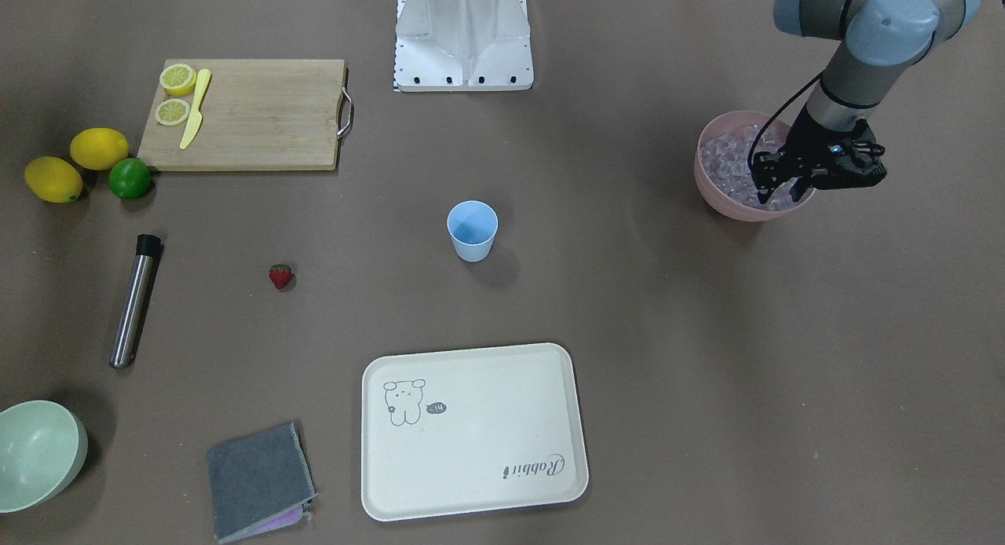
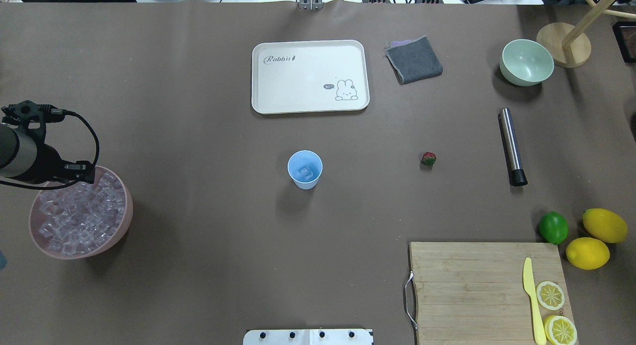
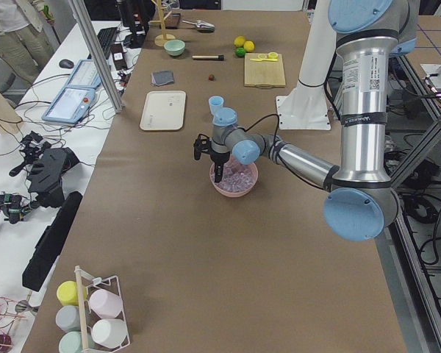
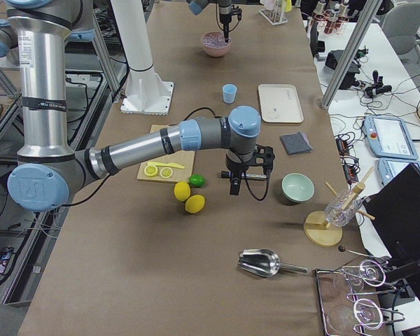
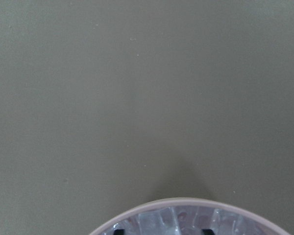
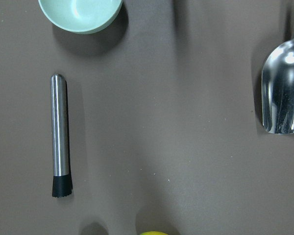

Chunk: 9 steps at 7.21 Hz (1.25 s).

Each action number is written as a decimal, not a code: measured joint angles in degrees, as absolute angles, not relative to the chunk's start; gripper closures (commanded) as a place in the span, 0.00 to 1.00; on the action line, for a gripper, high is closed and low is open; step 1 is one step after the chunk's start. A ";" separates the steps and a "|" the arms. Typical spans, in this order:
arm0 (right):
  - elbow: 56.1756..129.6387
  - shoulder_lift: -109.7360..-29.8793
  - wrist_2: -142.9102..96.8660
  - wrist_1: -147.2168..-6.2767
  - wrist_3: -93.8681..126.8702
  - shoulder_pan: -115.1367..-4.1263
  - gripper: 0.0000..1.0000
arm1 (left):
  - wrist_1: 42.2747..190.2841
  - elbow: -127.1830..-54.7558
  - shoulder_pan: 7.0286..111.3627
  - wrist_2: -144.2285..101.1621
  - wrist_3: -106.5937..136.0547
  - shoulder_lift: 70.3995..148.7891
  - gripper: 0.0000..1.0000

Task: Mash ice and strawberries in cup
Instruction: 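Close the left gripper on another ice cube, then lift the ice cube and carry it over the blue cup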

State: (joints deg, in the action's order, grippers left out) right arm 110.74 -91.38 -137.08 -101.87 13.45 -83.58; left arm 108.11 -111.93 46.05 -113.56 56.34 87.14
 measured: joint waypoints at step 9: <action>110.80 -91.07 -137.28 -101.86 13.45 -83.59 0.00 | 108.12 -119.42 48.11 -113.58 55.61 83.95 1.00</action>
